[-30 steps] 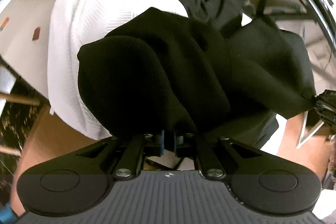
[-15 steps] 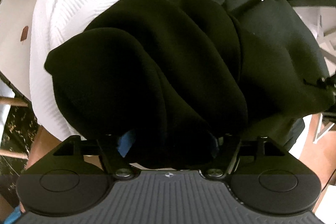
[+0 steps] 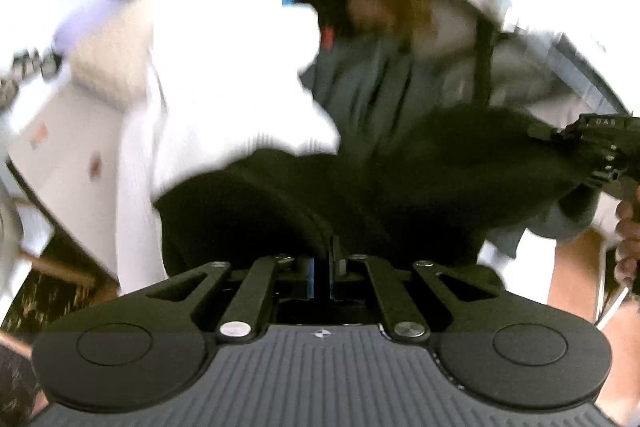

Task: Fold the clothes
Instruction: 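Lift the black garment off the board with both grippers, then carry the black garment with both grippers toward the patterned bed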

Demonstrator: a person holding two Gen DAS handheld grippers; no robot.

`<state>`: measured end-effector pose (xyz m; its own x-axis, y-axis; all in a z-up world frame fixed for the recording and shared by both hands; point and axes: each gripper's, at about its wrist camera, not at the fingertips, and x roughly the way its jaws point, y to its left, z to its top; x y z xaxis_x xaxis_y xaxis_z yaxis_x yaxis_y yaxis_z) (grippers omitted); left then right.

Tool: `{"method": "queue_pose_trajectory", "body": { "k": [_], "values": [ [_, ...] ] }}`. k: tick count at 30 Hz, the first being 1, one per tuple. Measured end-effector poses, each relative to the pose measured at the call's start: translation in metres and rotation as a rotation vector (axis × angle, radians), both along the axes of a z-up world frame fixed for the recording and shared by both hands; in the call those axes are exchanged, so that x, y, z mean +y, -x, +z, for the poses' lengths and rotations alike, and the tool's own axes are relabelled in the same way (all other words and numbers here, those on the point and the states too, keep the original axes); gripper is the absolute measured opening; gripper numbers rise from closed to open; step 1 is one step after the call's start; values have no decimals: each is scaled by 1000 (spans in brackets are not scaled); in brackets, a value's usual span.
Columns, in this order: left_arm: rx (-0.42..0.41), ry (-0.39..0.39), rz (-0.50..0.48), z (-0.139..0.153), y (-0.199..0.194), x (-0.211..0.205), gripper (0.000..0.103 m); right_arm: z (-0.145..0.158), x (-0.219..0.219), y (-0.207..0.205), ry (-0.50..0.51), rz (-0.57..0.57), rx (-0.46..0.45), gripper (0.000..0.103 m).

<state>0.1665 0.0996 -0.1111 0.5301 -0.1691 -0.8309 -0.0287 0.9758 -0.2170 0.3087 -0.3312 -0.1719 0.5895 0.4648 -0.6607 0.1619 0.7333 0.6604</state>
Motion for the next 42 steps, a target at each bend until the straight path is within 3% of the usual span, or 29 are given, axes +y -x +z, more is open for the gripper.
{"method": "queue_pose_trajectory", "body": {
  "k": [4, 10, 16, 21, 24, 28, 33, 37, 39, 42],
  "values": [
    [-232, 54, 77, 71, 10, 15, 6, 86, 13, -13, -63, 138, -208, 10],
    [-522, 34, 134, 168, 48, 24, 6, 198, 20, -9, -138, 270, -436, 10],
    [-790, -10, 30, 245, 82, 15, 6, 292, 21, 36, -164, 366, -641, 10],
    [-983, 9, -66, 289, 120, 8, 6, 361, 18, 87, -133, 352, -794, 10],
    [-1057, 30, -94, 305, 140, 5, 6, 394, 18, 115, -107, 322, -827, 10],
    [-1127, 54, -146, 319, 163, -7, 6, 420, 15, 147, -85, 299, -825, 10],
    [-1146, 129, -260, 325, 174, -46, 6, 423, -13, 205, -75, 261, -804, 10],
    [-1153, 148, -370, 333, 181, -97, 6, 412, -61, 242, -62, 201, -780, 10],
    [-1151, 113, -416, 336, 180, -129, 6, 406, -89, 255, -44, 173, -776, 10],
    [-1154, 145, -499, 339, 177, -183, 6, 396, -143, 271, -47, 113, -770, 10]
  ]
}}
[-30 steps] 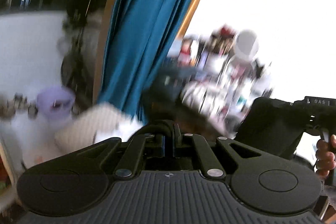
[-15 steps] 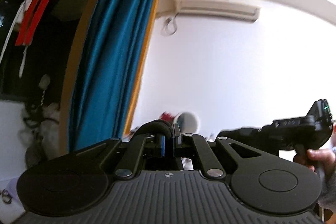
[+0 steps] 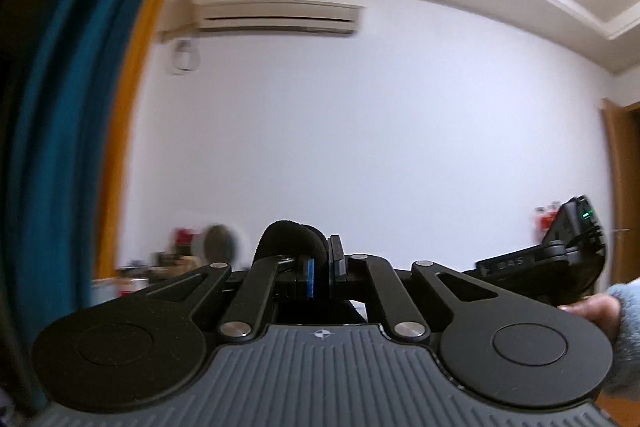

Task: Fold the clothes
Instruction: 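Carry the black garment with both grippers toward the patterned bed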

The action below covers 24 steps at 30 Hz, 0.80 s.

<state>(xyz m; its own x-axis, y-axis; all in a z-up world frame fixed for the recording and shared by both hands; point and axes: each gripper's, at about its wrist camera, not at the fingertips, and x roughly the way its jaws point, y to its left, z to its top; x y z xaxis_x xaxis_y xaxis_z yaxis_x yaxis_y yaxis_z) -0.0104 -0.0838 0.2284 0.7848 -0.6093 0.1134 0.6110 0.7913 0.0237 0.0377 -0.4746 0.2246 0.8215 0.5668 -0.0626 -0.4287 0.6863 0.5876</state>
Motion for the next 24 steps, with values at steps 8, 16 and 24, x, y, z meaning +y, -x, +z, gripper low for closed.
{"method": "queue_pose_trajectory", "body": {
  "k": [8, 16, 24],
  "values": [
    [-25, 39, -179, 1, 4, -180, 6, 5, -193, 55, 14, -112, -55, 10],
    [-36, 12, -503, 7, -5, -375, 6, 23, -375, 144, 43, -356, -102, 10],
    [68, -8, -950, -14, -14, -552, 6, 7, -543, 233, -129, -817, -16, 10]
  ]
}}
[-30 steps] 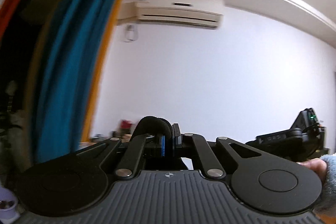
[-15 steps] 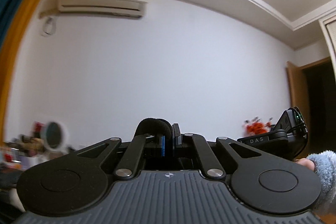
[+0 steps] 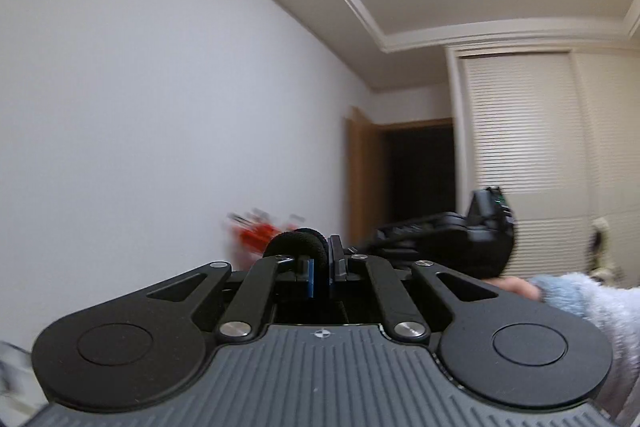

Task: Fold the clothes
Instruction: 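Carry the black garment with both grippers toward the patterned bed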

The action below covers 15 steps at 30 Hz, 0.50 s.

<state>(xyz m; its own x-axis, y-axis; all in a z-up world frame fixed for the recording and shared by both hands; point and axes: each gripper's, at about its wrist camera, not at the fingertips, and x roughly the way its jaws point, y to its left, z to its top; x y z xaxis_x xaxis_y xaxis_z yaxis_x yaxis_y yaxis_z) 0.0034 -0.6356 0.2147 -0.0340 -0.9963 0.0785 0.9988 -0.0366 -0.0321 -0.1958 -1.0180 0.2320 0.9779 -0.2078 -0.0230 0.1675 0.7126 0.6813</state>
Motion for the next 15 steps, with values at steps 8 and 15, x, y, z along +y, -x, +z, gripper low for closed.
{"method": "queue_pose_trajectory", "body": {
  "k": [8, 15],
  "values": [
    [224, -88, -190, 4, -106, -172, 6, 13, -140, -44, 83, -409, 199, 10],
    [268, -70, -91, -5, -242, -251, 6, 55, -267, -209, 194, -411, 238, 10]
  ]
}}
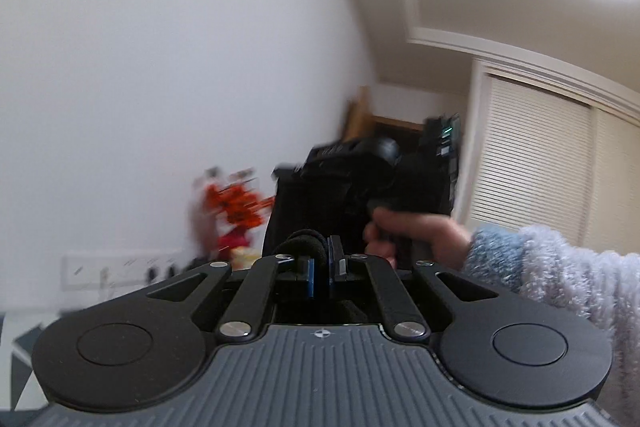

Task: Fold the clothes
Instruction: 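Carry the black garment with both grippers toward the patterned bed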

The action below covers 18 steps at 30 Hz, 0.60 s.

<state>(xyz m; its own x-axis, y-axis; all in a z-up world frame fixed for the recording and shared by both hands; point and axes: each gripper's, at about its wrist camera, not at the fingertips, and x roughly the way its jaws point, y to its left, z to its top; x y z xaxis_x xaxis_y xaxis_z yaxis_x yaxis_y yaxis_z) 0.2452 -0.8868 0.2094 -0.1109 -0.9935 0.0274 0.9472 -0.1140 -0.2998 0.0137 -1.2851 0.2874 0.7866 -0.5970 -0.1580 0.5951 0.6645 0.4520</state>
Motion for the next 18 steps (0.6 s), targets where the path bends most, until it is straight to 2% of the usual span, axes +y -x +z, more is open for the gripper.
{"method": "queue_pose_trajectory", "body": {
  "k": [2, 4, 7, 9, 11, 15, 16, 18],
  "values": [
    [27, -90, 73, -22, -41, -20, 6, -5, -25, -58, 42, 55, 53, 10],
    [50, -214, 149, -58, -80, -31, 6, -32, -45, -125, 37, 128, 122, 10],
    [71, -382, 253, -113, -129, -30, 6, -92, -55, -214, 3, 249, 237, 10],
    [83, -484, 327, -153, -156, -20, 6, -146, -56, -273, -50, 363, 290, 10],
    [99, -562, 378, -187, -174, 3, 6, -195, -46, -329, -90, 472, 358, 10],
    [110, -666, 401, -216, -185, 31, 9, -282, 7, -422, -135, 674, 507, 11],
    [115, -686, 400, -221, -185, 38, 10, -300, 22, -438, -131, 716, 544, 12],
    [103, -728, 413, -223, -181, 37, 13, -317, 49, -448, -103, 767, 577, 22]
  ]
}}
